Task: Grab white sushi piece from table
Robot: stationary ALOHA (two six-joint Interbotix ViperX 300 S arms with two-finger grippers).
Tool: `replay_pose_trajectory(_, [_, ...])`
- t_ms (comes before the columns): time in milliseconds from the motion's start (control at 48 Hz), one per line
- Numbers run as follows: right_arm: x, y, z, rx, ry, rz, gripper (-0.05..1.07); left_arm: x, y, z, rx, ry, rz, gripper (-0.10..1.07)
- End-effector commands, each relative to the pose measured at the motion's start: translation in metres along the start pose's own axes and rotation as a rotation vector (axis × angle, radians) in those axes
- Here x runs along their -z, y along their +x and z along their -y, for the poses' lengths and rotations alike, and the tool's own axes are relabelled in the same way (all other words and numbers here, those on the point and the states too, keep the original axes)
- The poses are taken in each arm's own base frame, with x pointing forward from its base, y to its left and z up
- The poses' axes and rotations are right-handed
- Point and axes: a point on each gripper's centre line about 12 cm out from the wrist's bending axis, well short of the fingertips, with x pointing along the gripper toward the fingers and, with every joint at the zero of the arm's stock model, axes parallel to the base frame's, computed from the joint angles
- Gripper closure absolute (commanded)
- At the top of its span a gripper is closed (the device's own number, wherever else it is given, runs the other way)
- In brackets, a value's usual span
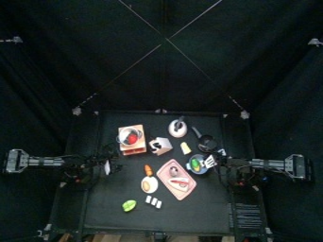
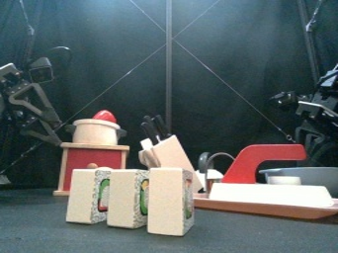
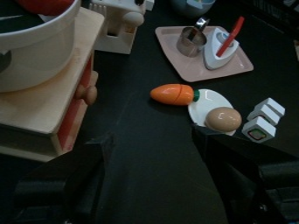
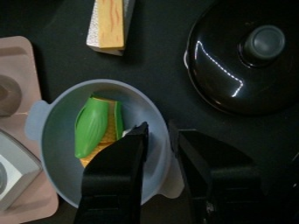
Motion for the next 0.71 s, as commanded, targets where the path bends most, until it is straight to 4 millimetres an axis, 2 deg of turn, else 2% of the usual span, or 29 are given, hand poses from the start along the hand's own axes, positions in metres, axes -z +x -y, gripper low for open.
replay_pose_trajectory(0, [-0.018,-0.01,-0.011,-0.045,-0.026,0.071,0.35,-0.013,0.001,0.006,0.02,0.042,0.035,-0.04])
replay_pose_trajectory(188, [-0.035,-0.031,-0.032,-0.175,-0.152,0.215,0.35,-0.025,0.002,0.03,0.116,0.163,0.055,-0.04])
replay_pose_trajectory(375, [-0.033,-0.049,-0.055,-0.339,-0.266,0.302,0.35,-0.015,0.006,0.057,0.232,0.242,0.019,-0.05])
replay_pose_trajectory(479, [-0.028,-0.053,-0.068,-0.429,-0.321,0.317,0.35,-0.016,0.011,0.075,0.288,0.266,0.022,-0.05])
replay_pose_trajectory(688, [-0.023,-0.049,-0.079,-0.486,-0.372,0.308,0.35,-0.017,0.033,0.106,0.346,0.309,0.008,-0.05])
